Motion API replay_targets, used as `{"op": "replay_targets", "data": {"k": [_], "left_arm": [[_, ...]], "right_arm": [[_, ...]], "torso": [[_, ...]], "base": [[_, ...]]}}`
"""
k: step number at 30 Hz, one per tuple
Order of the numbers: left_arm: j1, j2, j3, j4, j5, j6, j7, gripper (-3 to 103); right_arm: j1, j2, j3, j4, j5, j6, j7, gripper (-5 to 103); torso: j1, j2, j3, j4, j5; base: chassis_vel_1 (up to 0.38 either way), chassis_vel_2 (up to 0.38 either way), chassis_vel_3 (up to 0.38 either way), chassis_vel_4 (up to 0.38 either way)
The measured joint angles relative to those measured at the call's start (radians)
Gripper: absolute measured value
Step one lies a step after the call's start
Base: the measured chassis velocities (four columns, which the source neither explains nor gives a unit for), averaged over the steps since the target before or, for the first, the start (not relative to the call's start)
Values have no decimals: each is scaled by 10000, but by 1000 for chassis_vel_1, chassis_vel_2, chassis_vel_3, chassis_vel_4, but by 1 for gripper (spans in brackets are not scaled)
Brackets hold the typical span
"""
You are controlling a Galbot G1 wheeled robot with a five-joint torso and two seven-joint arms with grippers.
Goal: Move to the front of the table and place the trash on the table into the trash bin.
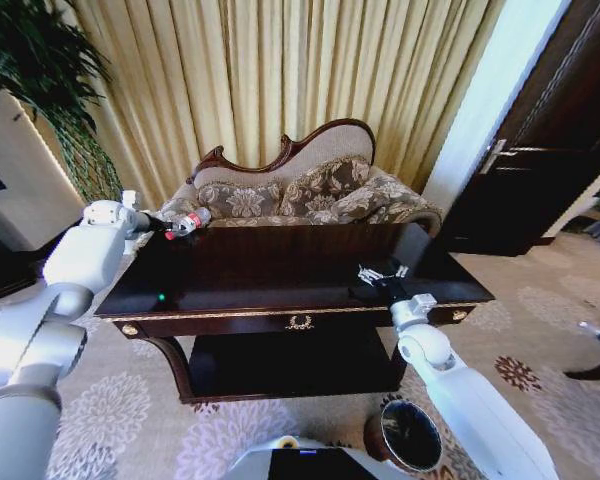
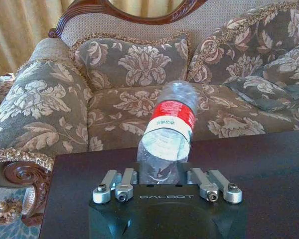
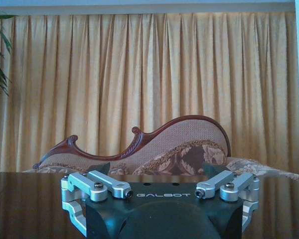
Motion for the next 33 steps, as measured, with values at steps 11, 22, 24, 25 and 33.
{"op": "replay_targets", "data": {"k": [11,22,24,25,33], "left_arm": [[143,169,-73,-219,-29,0,136,14],[192,217,-76,-395,-85,0,181,0],[210,229,-77,-415,-90,0,194,0],[232,237,-83,-432,-94,0,204,0],[404,317,-174,-596,-213,-21,210,0]], "right_arm": [[113,-147,-32,-26,-3,10,232,100],[145,-220,-35,56,-6,6,375,100],[145,-240,-22,62,-4,4,382,100],[145,-257,-4,62,-4,4,386,100],[151,-308,5,58,3,-12,408,100]], "torso": [[0,0,0,2,0],[0,0,0,1,0],[0,0,0,0,0],[0,0,0,1,0],[0,0,0,0,1]], "base": [[0,0,0,0],[0,0,0,0],[0,0,0,0],[0,0,0,0],[0,0,0,0]]}}
